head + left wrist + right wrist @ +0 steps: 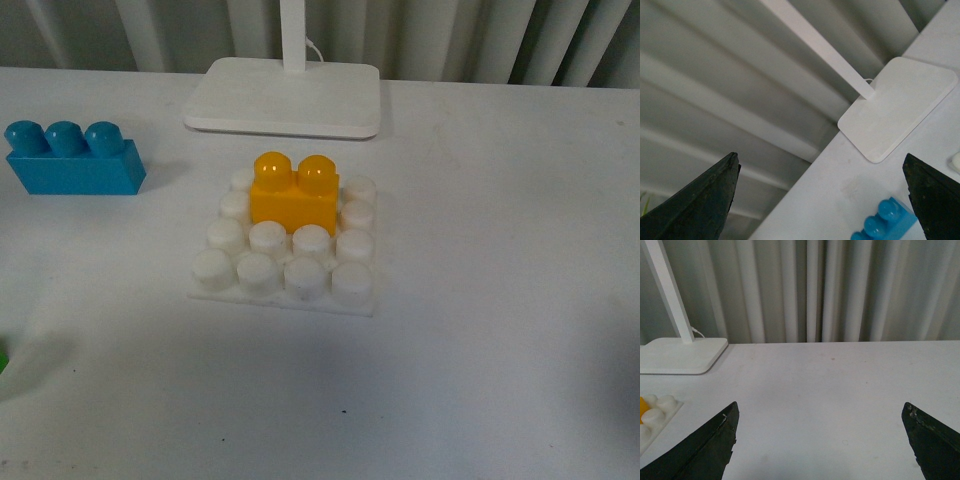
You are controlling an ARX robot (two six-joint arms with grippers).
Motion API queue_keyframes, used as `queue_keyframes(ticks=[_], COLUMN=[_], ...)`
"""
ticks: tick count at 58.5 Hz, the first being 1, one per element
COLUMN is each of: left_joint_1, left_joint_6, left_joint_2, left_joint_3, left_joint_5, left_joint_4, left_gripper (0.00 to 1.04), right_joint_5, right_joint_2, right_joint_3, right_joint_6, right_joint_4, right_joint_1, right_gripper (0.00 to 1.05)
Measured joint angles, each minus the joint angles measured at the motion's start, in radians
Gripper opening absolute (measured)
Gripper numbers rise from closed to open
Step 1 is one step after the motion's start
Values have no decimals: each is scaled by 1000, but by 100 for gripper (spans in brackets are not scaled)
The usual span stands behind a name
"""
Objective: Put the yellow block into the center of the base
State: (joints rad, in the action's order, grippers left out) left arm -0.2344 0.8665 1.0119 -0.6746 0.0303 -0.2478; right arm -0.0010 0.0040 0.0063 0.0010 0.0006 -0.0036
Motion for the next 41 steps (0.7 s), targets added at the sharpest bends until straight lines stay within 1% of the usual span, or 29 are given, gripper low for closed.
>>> queue_keyframes(ticks=[4, 8, 16, 18, 22, 30, 32, 35, 36, 38, 40, 41], left_joint_1=[17, 42, 80, 88, 89, 90, 97, 114, 118, 162, 200, 206], left_joint_6=[-92, -239, -472, -525, -579, -629, -691, -767, -776, -799, -818, -823], left_joint_2=[-124, -302, -545, -589, -617, -620, -633, -657, -660, -675, -688, -691], left_joint_3=[101, 231, 372, 397, 407, 410, 431, 460, 462, 478, 496, 500], left_joint_5=[-43, -86, -168, -170, -170, -168, -159, -138, -131, -70, -43, -42], left_joint_4=[-18, 31, 151, 173, 179, 175, 130, 109, 109, 109, 109, 109], left_gripper=[98, 98, 98, 98, 98, 98, 89, 77, 76, 69, 62, 60], right_joint_5=[0, 0, 0, 0, 0, 0, 0, 0, 0, 0, 0, -2], right_joint_2=[0, 0, 0, 0, 0, 0, 0, 0, 0, 0, 0, 0], right_joint_3=[0, 0, 0, 0, 0, 0, 0, 0, 0, 0, 0, 0], right_joint_6=[0, 0, 0, 0, 0, 0, 0, 0, 0, 0, 0, 0], right_joint_4=[0, 0, 0, 0, 0, 0, 0, 0, 0, 0, 0, 0], right_joint_1=[0, 0, 0, 0, 0, 0, 0, 0, 0, 0, 0, 0], right_gripper=[96, 96, 96, 96, 96, 96, 96, 96, 96, 96, 96, 96])
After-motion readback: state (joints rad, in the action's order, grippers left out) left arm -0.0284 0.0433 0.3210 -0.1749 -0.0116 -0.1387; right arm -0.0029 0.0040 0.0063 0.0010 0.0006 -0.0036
